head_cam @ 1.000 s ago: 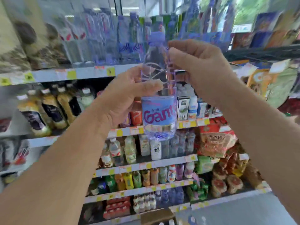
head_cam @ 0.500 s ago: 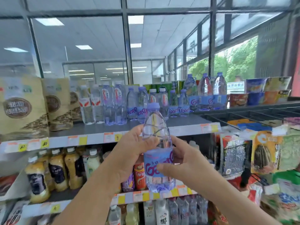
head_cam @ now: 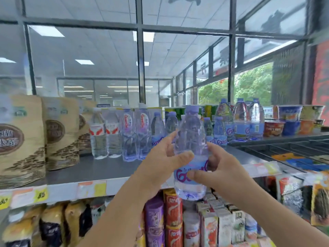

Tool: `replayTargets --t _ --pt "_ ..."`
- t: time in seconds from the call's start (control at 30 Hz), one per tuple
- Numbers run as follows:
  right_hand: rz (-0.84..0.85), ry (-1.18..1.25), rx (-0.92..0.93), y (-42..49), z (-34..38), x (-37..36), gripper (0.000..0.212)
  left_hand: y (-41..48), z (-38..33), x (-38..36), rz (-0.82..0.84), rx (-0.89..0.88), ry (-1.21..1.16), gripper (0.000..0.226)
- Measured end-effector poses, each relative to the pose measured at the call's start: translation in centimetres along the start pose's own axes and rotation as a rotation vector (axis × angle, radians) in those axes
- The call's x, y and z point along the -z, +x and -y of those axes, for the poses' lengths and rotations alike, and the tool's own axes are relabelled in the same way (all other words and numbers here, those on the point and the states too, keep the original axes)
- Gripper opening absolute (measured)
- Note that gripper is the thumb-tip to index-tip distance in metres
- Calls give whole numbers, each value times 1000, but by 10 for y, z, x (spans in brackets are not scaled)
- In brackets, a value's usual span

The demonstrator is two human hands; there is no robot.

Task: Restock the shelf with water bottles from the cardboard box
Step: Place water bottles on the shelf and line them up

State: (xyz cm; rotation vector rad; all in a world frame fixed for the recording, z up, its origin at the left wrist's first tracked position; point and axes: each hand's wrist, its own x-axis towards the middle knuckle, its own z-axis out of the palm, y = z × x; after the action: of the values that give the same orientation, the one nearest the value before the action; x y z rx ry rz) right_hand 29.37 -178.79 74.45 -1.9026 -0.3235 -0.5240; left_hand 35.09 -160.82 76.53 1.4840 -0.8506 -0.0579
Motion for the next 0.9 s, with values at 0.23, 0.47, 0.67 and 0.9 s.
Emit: replayTargets --t 0.23,0.47,0.67,0.9 --pt "76 -23 54 80 -15 -25 73 39 31 50 -96 57 158 45" --pt "136 -35 -24 130 -52 -57 108 75 58 67 -385 145 259 40" --pt "212 -73 -26 150 -78 -58 83 88 77 70 -454 151 328 37" --pt "-76 -470 -82 177 -96 -24 48 92 90 63 -487 167 763 55"
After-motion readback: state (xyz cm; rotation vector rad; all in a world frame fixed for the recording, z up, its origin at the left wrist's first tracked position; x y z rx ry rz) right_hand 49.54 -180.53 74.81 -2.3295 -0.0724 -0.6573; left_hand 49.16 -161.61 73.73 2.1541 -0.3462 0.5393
